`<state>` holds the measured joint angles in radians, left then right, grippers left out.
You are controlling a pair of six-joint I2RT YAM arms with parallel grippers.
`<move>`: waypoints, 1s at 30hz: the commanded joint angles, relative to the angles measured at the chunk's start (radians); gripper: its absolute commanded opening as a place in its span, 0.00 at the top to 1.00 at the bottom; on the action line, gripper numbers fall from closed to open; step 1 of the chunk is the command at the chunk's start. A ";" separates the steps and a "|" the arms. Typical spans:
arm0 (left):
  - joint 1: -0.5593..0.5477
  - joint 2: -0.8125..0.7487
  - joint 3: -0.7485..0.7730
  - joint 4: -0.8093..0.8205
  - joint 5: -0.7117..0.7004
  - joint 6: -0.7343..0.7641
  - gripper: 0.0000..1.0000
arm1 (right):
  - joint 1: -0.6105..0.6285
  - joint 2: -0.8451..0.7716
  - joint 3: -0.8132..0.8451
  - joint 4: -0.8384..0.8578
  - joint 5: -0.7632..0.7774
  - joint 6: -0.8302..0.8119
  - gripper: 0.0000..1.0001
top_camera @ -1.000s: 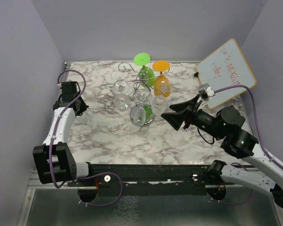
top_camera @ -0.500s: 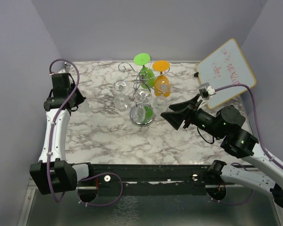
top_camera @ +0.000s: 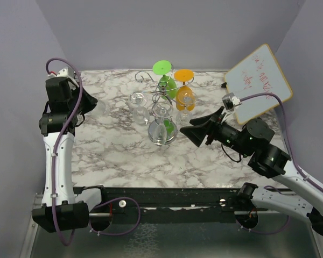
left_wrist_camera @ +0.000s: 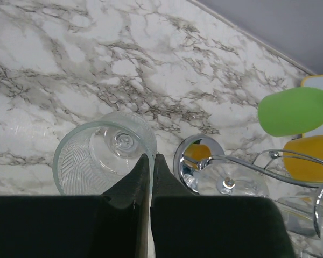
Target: Place the wine glass upside down on the wine glass rack
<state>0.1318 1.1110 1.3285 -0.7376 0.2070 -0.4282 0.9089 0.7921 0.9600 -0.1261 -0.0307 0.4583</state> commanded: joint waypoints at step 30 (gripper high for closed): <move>0.005 -0.039 0.201 0.897 0.639 -0.979 1.00 | 0.004 0.064 0.091 0.174 0.061 0.207 0.19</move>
<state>0.1314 1.0882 1.6001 -0.2127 0.7425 -1.0920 0.9089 0.8268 0.9878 -0.0158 -0.0231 0.5861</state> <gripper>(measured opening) 0.012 0.780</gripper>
